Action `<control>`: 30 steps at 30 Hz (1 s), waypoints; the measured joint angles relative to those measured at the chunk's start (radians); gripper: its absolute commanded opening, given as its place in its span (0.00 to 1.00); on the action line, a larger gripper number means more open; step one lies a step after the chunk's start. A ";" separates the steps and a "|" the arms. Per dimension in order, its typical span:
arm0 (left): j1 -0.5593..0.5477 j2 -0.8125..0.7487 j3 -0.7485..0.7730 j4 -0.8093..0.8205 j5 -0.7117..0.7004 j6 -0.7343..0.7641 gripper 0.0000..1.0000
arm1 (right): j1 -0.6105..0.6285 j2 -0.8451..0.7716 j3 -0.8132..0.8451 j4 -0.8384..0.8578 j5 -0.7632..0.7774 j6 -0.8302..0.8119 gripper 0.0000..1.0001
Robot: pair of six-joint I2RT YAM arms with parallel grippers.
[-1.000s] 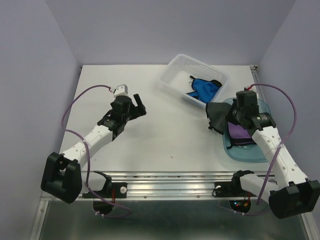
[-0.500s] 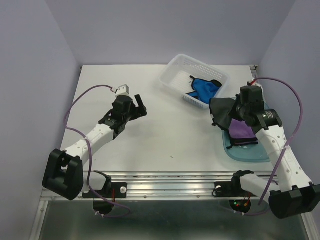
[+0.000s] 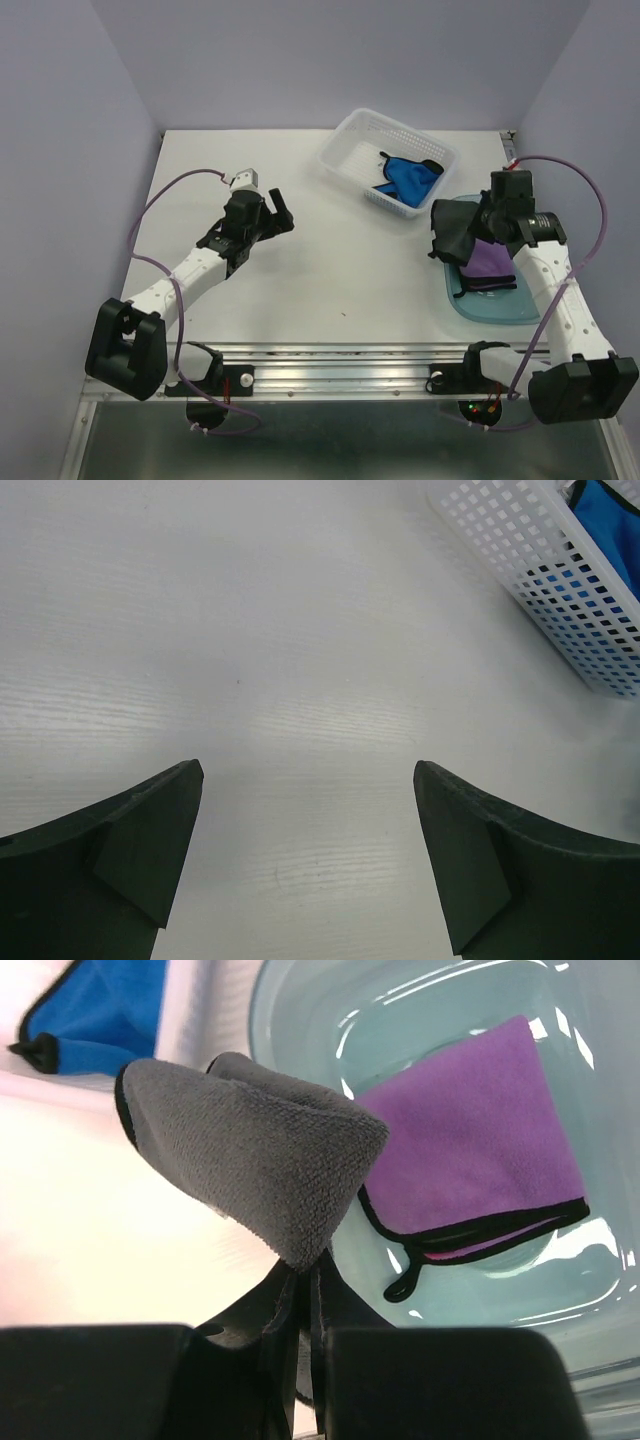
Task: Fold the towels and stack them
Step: Neatly place the folded towel into the bin
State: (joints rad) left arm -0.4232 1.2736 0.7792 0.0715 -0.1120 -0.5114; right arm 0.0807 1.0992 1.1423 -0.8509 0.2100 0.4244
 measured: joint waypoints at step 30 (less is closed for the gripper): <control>0.019 0.053 0.000 0.017 0.033 0.014 0.99 | -0.113 0.180 -0.152 0.136 0.148 0.024 0.01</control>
State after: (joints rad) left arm -0.4038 1.3270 0.7792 0.0883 -0.0792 -0.4976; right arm -0.0319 1.2797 0.9901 -0.7147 0.3580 0.4480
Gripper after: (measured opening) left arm 0.986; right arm 0.090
